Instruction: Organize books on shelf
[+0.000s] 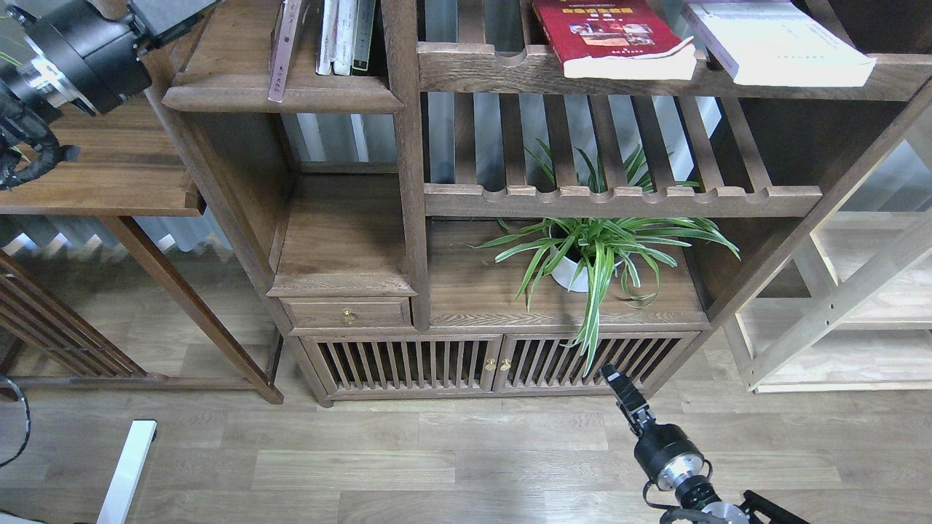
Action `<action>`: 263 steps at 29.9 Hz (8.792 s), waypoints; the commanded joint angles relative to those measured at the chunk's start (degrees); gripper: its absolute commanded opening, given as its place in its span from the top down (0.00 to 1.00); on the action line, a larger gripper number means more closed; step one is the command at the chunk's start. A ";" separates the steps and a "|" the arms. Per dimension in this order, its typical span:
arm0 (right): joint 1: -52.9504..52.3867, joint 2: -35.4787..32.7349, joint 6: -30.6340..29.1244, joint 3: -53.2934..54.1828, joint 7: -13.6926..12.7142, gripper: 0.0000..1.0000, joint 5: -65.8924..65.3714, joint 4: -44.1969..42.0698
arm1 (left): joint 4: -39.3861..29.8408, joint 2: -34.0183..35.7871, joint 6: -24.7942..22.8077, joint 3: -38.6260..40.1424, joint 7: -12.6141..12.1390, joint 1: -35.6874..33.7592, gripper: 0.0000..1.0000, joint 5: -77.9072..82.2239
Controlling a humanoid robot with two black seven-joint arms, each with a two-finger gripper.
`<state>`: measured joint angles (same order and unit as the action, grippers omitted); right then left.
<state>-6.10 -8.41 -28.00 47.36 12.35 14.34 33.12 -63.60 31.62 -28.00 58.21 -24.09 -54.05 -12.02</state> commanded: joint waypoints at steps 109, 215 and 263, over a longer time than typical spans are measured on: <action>-19.74 -14.44 0.00 26.65 -0.14 0.01 -0.10 19.97 | -4.43 -17.21 0.00 0.59 -3.91 30.14 0.02 3.49; -27.39 -12.77 13.06 26.30 -0.31 0.17 -0.01 19.61 | -4.69 -16.77 0.00 -1.08 -3.91 32.96 0.02 4.37; -30.81 -14.53 20.35 27.97 -0.49 0.21 0.16 19.26 | -4.78 -17.21 0.00 -1.26 -3.91 32.96 0.02 5.08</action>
<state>-36.10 -23.11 -8.62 75.42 11.91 14.46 52.54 -68.39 14.34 -28.00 56.86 -28.00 -21.03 -6.83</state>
